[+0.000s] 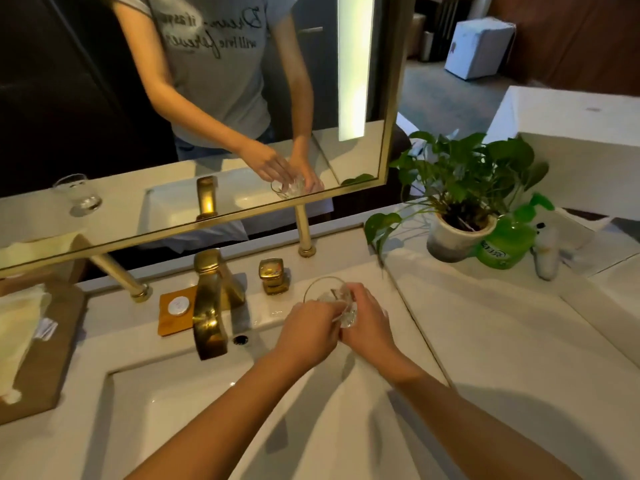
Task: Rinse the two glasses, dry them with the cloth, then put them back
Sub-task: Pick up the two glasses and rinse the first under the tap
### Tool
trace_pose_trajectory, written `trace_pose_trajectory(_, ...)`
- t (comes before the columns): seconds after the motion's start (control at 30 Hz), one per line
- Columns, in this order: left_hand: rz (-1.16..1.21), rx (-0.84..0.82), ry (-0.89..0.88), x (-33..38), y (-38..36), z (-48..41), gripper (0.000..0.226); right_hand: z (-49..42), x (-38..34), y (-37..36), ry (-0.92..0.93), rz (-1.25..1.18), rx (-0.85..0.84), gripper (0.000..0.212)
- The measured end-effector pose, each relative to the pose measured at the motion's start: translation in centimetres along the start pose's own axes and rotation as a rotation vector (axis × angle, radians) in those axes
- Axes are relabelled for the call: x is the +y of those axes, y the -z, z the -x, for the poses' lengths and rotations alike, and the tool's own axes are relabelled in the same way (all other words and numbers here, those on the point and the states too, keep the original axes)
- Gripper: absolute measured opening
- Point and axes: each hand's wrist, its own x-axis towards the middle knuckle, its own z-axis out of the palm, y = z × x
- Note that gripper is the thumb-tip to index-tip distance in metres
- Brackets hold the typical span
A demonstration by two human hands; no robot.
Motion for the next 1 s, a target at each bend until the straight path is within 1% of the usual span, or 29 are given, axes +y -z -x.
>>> trace_pose_trajectory(0.07,-0.078,-0.006,-0.031,0.3,-0.2,-2.2,0.024,-1.4,0.4,0.7,-0.046,0.081,0.046,0.045)
trace_pose_trajectory(0.17,-0.157,-0.006,-0.06,0.7,-0.8,-4.9,0.026,-3.6,1.3,1.3,-0.101,0.151,0.051,0.044)
trace_pose_trajectory(0.23,-0.157,-0.002,-0.068,0.8,-1.1,-6.4,0.023,-4.9,2.1,1.5,-0.116,0.186,0.064,0.046)
trace_pose_trajectory(0.33,-0.158,-0.009,-0.063,0.9,-1.5,-8.3,0.021,-6.5,2.9,1.7,-0.198,0.177,0.067,0.048)
trace_pose_trajectory(0.43,-0.171,-0.017,-0.066,1.0,-2.1,-9.6,0.018,-8.0,3.6,1.6,-0.221,0.258,0.096,0.049)
trace_pose_trajectory(0.5,-0.168,0.008,-0.086,1.0,-2.2,-10.2,0.017,-8.6,3.9,1.7,-0.249,0.29,0.088,0.052)
trace_pose_trajectory(0.6,-0.158,0.044,-0.098,1.0,-2.3,-11.1,0.02,-9.7,4.1,2.1,-0.233,0.342,0.121,0.053)
trace_pose_trajectory(0.7,-0.193,0.016,-0.084,1.2,-2.3,-12.3,0.021,-10.9,4.3,2.4,-0.189,0.457,0.144,0.056)
trace_pose_trajectory(0.8,-0.206,0.0,-0.092,1.4,-2.6,-13.2,0.025,-11.5,4.8,2.5,-0.221,0.425,0.14,0.055)
trace_pose_trajectory(0.9,-0.22,0.01,-0.095,1.5,-2.9,-13.6,0.032,-11.6,5.2,2.5,-0.232,0.396,0.141,0.059)
trace_pose_trajectory(1.0,-0.231,0.01,-0.086,1.6,-3.0,-13.6,0.029,-11.6,5.1,2.6,-0.237,0.396,0.144,0.058)
